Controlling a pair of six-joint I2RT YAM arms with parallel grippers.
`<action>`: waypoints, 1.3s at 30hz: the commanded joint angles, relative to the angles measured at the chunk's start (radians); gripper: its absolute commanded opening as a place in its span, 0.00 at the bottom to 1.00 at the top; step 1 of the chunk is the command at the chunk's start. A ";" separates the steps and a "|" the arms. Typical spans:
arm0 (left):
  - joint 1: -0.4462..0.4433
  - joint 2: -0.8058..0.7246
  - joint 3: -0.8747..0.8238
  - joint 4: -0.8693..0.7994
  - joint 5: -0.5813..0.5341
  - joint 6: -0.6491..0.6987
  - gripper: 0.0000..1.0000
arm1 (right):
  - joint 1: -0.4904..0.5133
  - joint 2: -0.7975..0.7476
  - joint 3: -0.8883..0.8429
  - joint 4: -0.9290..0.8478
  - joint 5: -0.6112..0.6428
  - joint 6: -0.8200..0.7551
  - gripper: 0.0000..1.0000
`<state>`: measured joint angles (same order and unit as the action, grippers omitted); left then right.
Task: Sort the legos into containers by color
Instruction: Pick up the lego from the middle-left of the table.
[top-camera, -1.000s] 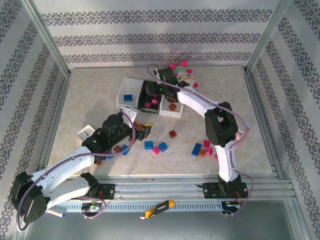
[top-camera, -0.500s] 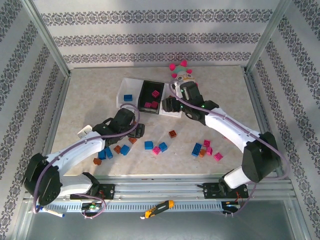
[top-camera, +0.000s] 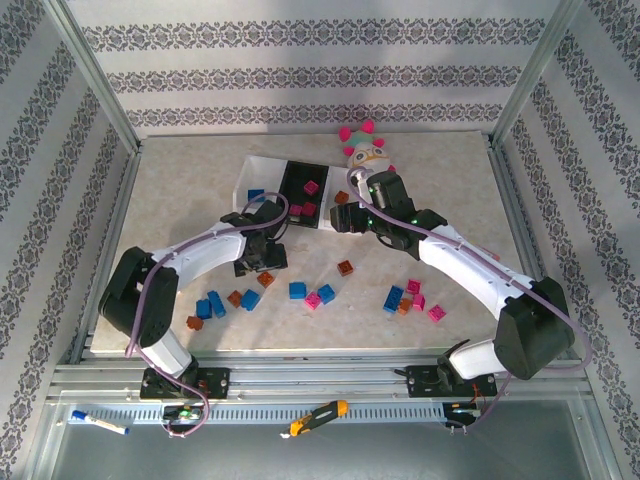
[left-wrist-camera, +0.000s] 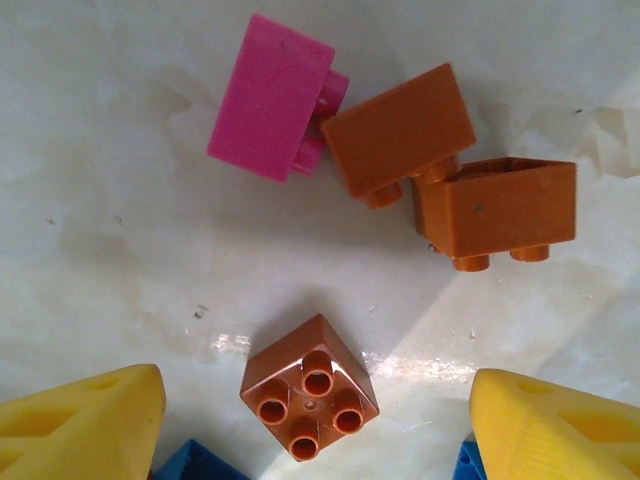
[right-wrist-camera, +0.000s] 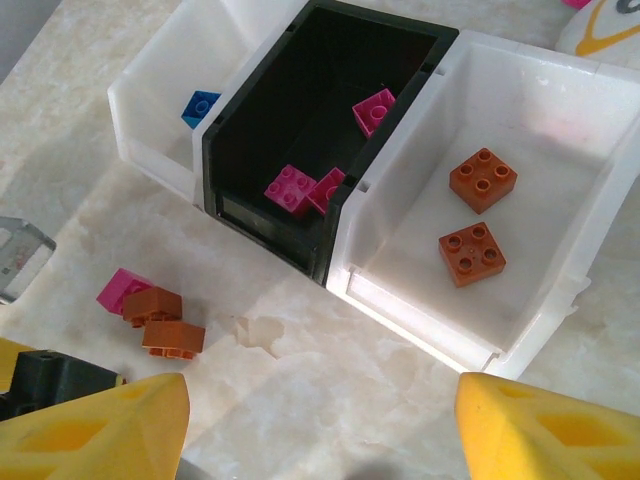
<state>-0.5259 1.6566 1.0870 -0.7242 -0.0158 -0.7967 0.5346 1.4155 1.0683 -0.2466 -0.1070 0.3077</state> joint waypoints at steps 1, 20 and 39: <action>0.026 0.037 0.015 -0.069 0.051 -0.082 0.78 | 0.005 -0.008 0.010 0.000 -0.007 0.007 0.71; 0.058 0.099 -0.020 -0.004 0.144 -0.119 0.28 | 0.005 -0.069 -0.031 -0.006 0.022 0.013 0.71; 0.040 0.114 0.375 0.066 0.130 -0.033 0.23 | -0.014 -0.242 -0.085 0.011 0.160 0.025 0.71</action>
<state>-0.4831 1.7336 1.4029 -0.6949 0.1200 -0.8654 0.5320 1.2148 1.0027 -0.2569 0.0051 0.3183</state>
